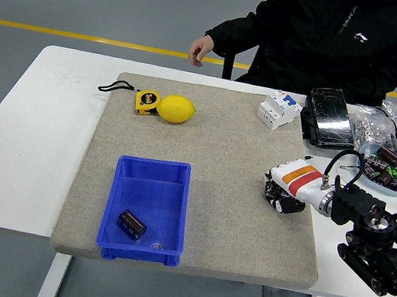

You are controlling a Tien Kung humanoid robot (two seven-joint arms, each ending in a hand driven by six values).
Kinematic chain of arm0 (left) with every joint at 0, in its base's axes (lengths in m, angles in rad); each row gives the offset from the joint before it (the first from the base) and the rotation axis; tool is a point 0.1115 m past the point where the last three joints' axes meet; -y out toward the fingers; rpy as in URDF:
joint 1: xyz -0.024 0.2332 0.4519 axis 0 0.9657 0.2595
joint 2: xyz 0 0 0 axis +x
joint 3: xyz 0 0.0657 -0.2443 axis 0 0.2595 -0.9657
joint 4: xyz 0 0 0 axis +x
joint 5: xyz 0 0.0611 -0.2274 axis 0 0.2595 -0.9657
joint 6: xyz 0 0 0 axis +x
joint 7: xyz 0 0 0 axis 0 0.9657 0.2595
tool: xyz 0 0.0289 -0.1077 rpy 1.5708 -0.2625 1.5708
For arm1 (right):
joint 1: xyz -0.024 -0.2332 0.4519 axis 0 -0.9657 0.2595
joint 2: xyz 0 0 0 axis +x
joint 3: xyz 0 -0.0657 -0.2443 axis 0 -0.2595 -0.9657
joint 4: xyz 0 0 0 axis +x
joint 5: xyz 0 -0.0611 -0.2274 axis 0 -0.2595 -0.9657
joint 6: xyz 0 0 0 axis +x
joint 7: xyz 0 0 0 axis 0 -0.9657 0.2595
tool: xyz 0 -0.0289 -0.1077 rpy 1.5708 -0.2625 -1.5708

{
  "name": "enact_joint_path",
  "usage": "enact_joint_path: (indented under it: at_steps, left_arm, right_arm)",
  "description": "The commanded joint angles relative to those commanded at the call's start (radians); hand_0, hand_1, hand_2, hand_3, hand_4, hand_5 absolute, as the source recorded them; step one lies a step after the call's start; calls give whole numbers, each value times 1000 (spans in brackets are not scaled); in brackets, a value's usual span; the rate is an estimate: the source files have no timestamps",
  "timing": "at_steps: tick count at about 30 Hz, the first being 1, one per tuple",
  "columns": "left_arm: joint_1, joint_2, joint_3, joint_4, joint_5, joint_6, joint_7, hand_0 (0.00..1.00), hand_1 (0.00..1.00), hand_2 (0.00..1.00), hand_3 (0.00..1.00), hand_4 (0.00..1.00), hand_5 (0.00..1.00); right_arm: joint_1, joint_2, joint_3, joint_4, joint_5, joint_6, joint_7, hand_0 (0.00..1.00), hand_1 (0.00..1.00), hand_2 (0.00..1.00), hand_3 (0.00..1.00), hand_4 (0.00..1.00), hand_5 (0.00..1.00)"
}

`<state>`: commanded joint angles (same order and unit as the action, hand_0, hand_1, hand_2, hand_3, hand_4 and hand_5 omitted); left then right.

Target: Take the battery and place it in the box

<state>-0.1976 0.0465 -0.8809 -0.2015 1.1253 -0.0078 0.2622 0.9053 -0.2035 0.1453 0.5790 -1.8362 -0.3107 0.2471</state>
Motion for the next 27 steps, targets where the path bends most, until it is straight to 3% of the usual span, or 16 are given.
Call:
enact_joint_path:
  at_steps: [14,27]
  left_arm:
    - [-4,-1,15,0,-27,3,-2,771,768,765,612,674,599]
    - [-8,6,17,1,-34,5,-4,776,768,764,614,675,598]
  right_arm:
    - [3,3,-8,3,6,23,0,41,252,394,436,860,271]
    - [25,-10,-26,21,-15,31,-1,35,251,394,438,862,284]
